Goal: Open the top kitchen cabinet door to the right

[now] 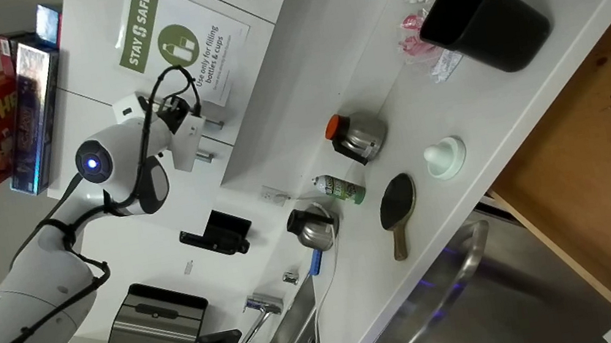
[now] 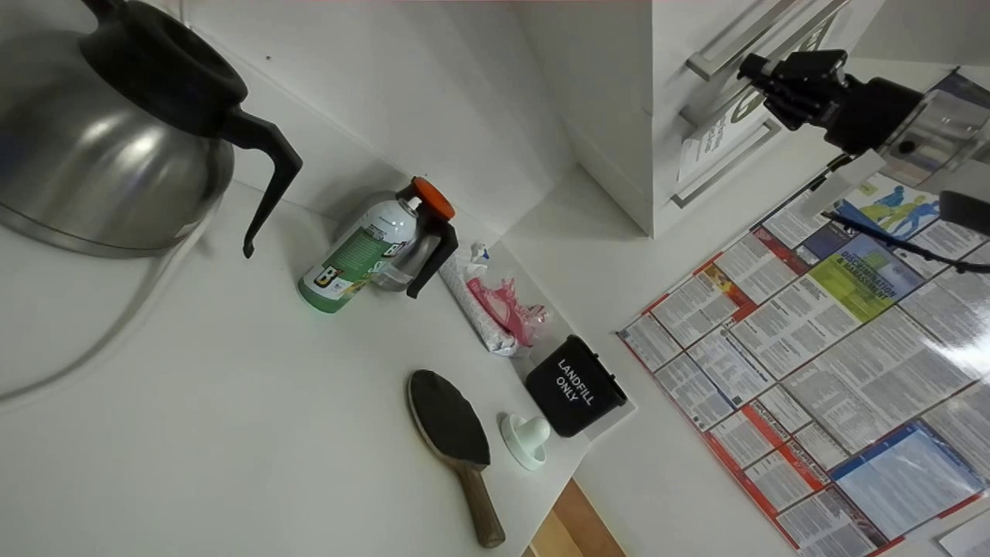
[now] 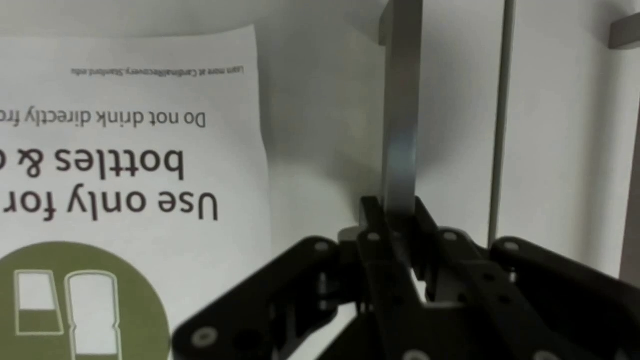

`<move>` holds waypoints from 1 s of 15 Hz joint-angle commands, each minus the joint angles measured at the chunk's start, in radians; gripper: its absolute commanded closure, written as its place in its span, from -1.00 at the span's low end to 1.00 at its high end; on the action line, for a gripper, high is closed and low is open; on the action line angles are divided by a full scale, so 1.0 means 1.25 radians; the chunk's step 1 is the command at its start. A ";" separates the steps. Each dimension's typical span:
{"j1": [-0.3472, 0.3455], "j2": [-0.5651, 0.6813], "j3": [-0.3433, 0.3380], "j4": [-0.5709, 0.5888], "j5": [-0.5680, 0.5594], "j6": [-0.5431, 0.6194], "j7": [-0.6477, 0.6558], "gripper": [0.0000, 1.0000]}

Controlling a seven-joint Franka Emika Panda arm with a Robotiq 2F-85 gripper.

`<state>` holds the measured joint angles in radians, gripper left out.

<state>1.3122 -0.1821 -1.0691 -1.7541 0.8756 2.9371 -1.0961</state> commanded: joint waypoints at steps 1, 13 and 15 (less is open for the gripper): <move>-0.032 -0.055 0.031 -0.032 -0.035 0.022 -0.011 0.93; -0.381 -0.298 0.240 -0.173 -0.201 -0.260 0.065 0.93; -0.429 -0.311 0.238 -0.164 -0.174 -0.354 0.043 0.93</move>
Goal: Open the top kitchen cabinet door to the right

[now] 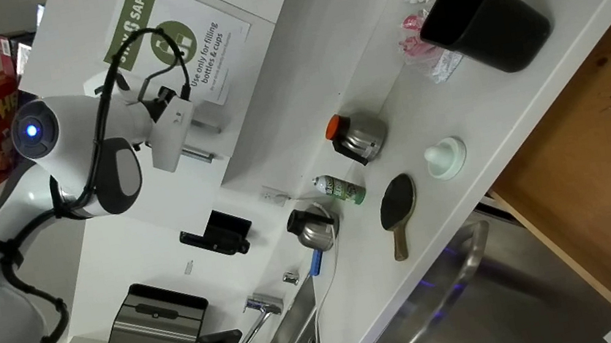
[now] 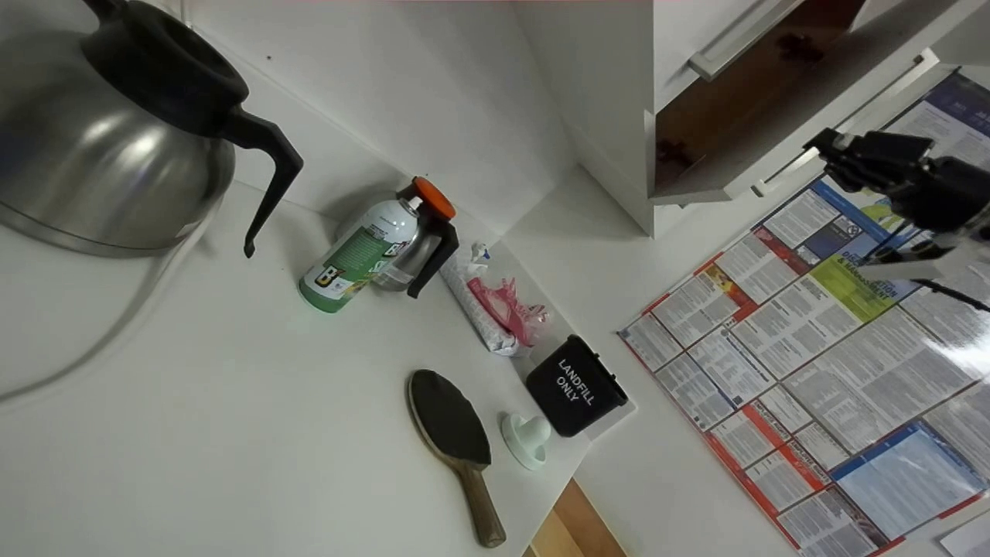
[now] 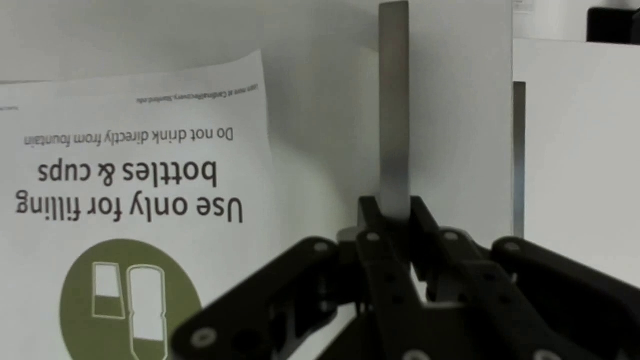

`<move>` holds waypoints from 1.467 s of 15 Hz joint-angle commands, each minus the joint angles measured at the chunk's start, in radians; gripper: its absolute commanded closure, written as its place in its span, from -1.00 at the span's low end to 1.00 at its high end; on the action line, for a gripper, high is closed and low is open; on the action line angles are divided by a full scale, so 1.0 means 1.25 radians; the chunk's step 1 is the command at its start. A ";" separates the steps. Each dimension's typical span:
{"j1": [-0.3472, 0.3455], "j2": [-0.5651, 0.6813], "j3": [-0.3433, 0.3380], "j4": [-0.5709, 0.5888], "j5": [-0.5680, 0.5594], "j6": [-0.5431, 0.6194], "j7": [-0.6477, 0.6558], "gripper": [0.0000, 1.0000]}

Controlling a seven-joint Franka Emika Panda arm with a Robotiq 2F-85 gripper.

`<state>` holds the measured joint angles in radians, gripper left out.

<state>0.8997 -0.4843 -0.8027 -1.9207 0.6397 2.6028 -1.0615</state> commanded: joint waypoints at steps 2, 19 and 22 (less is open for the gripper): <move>-0.141 -0.069 0.018 -0.019 0.058 -0.155 -0.017 0.93; -0.681 0.131 0.281 0.055 0.410 -0.500 -0.191 0.19; -0.744 0.136 0.335 0.053 0.416 -0.493 -0.187 0.18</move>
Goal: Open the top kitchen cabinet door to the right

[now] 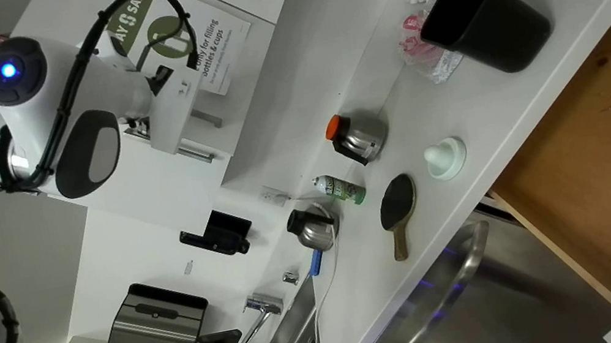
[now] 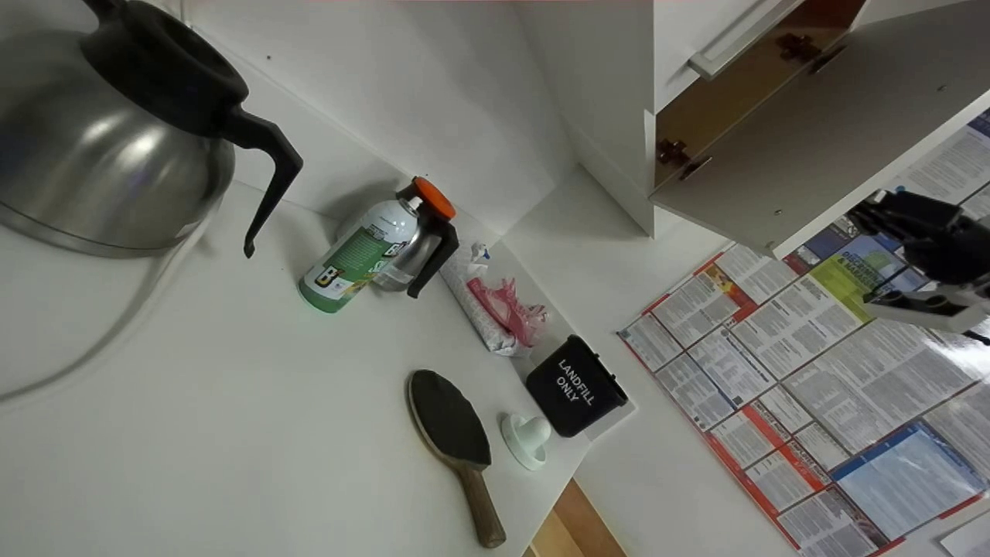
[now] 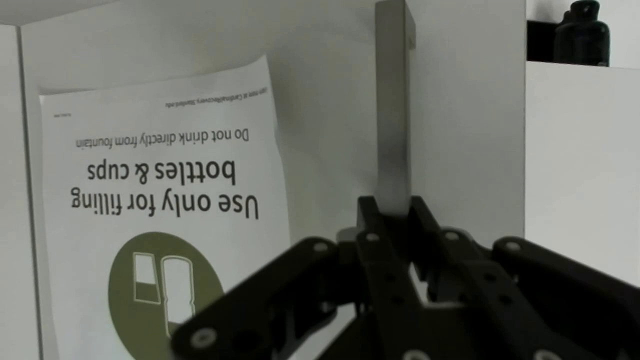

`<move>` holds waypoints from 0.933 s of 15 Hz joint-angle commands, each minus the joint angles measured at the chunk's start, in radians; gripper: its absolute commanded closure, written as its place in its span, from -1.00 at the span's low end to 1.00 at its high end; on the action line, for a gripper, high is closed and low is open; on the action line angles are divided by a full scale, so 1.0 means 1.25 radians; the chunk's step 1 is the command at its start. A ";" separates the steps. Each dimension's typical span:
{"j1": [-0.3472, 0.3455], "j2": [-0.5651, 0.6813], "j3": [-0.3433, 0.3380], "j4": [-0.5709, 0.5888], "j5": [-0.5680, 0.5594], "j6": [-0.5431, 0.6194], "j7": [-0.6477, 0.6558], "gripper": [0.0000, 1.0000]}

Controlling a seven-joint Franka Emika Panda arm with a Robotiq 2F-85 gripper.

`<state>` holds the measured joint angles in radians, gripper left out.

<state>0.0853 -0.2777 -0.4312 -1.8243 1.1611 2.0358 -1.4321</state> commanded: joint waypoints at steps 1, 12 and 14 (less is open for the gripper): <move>-0.107 -0.029 0.051 -0.025 -0.003 -0.036 0.112 0.17; -0.161 0.020 -0.011 0.034 0.020 -0.294 0.159 -0.31; -0.198 0.041 -0.021 0.053 0.029 -0.418 0.187 -0.64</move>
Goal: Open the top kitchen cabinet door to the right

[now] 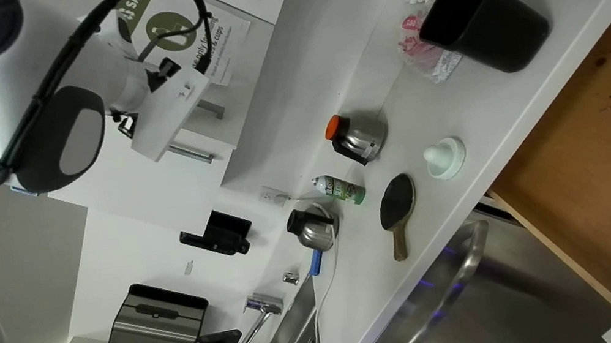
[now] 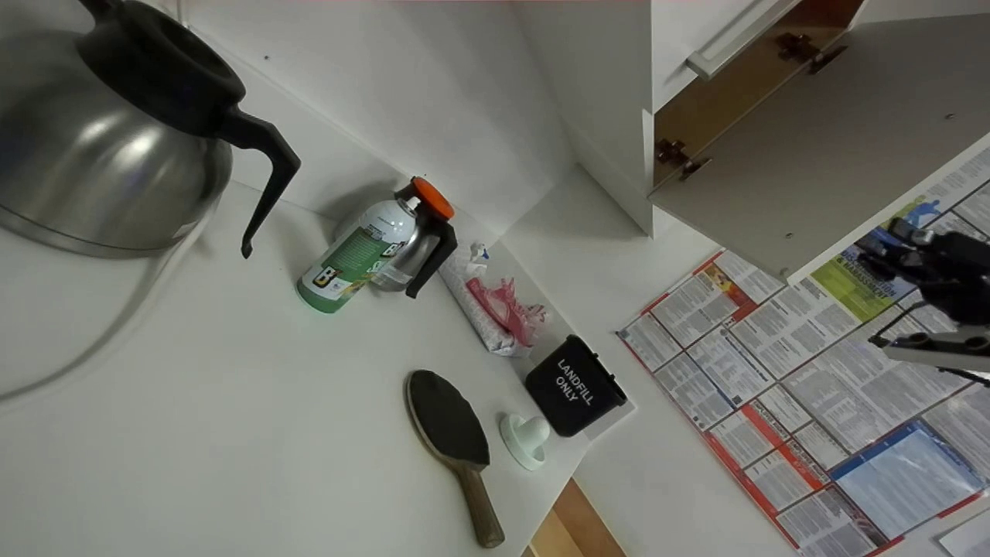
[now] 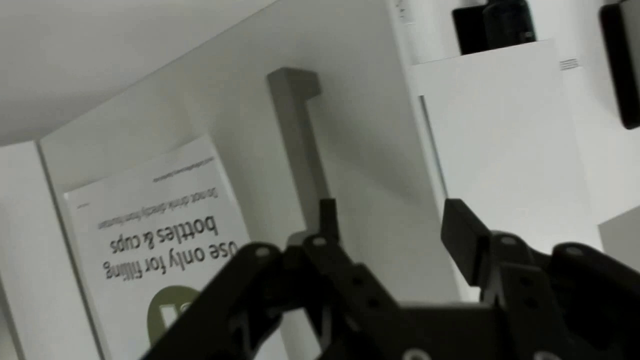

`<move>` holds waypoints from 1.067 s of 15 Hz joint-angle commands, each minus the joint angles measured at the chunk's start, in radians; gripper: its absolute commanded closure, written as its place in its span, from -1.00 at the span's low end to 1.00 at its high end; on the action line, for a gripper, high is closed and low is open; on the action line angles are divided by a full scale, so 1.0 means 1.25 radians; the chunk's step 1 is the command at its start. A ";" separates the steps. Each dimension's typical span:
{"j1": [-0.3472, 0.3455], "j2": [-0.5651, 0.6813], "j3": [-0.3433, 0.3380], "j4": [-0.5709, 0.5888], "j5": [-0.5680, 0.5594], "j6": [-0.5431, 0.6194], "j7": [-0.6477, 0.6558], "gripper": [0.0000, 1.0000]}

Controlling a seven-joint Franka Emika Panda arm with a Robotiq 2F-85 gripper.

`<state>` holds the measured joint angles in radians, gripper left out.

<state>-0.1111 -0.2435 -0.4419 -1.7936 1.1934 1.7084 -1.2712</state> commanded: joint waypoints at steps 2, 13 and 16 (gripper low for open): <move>-0.072 0.014 -0.007 0.035 -0.021 -0.208 0.123 -0.91; -0.153 -0.170 0.186 -0.105 -0.207 0.371 0.200 -1.00; -0.143 -0.253 0.244 -0.183 -0.344 0.565 0.316 -1.00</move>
<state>-0.2855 -0.3832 -0.2176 -1.8727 0.9053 2.2349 -1.0161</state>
